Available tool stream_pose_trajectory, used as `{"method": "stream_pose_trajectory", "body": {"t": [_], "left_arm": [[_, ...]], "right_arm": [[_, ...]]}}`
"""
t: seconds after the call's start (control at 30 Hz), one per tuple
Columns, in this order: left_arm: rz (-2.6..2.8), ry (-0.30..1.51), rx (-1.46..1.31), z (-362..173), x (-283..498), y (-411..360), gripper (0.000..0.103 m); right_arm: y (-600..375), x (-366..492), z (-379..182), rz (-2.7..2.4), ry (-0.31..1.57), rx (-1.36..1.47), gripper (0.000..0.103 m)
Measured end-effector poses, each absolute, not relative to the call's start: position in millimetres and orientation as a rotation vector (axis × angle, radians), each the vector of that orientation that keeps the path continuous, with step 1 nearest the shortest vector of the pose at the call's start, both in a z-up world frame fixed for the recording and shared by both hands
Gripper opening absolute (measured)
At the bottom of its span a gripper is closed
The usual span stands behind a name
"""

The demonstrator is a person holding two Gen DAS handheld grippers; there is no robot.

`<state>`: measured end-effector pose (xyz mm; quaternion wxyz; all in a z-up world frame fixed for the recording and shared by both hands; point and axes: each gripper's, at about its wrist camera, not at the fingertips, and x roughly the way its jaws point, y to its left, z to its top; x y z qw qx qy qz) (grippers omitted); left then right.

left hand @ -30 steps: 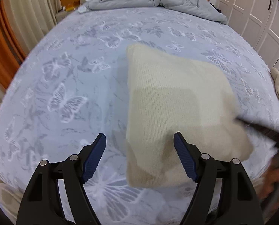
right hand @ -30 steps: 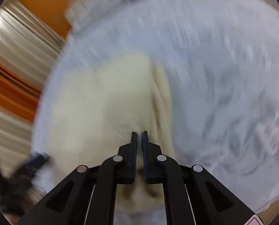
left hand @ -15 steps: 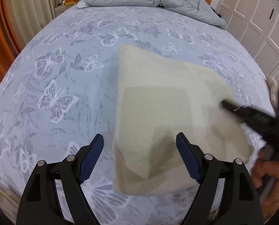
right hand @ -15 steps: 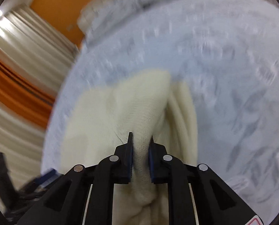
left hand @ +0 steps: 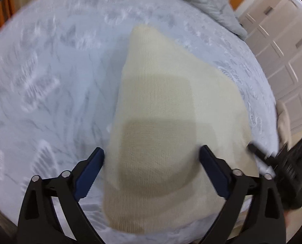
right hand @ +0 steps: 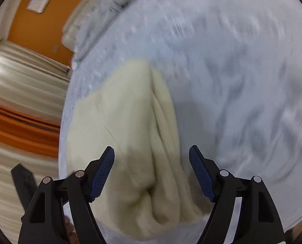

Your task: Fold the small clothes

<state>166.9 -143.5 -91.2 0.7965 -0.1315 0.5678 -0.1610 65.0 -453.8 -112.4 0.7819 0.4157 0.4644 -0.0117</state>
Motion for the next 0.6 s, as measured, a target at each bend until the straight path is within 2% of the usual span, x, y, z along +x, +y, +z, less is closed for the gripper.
{"method": "stream_pose_trajectory", "body": {"t": [0.13, 0.23, 0.27, 0.3, 0.33, 0.4, 0.5, 0.6], "left_arm": [[-0.386, 1.302, -0.490, -119.2, 177.6, -133.2, 0.098], [-0.432, 1.373, -0.667, -141.1, 184.5, -125.8, 0.098], [-0.446, 1.389, -0.665, -141.4, 185.9, -126.3, 0.098], [-0.463, 1.409, -0.637, -139.2, 187.2, -129.3, 0.094], [-0.457, 1.416, -0.625, -136.2, 186.1, -129.7, 0.090], [-0.455, 1.410, -0.583, -122.6, 179.2, -131.4, 0.073], [-0.475, 1.381, -0.478, -88.8, 158.3, -132.6, 0.066], [-0.492, 1.401, -0.416, -69.3, 131.3, -120.2, 0.065]], "right_arm": [[-451.4, 74.1, -139.0, 0.071, 1.060, 1.044, 0.088], [-448.9, 84.7, -140.3, 0.115, 1.050, 1.039, 0.089], [-446.5, 88.1, -139.2, 0.130, 1.047, 1.032, 0.079], [-444.0, 89.2, -137.4, 0.137, 1.042, 1.018, 0.057], [-443.0, 86.3, -135.0, 0.135, 1.033, 1.016, 0.045], [-441.5, 82.9, -126.2, 0.148, 0.992, 1.049, 0.039], [-423.4, 58.0, -99.2, 0.126, 0.972, 1.005, 0.039], [-393.9, 16.3, -79.0, 0.110, 1.004, 0.969, 0.039]]}}
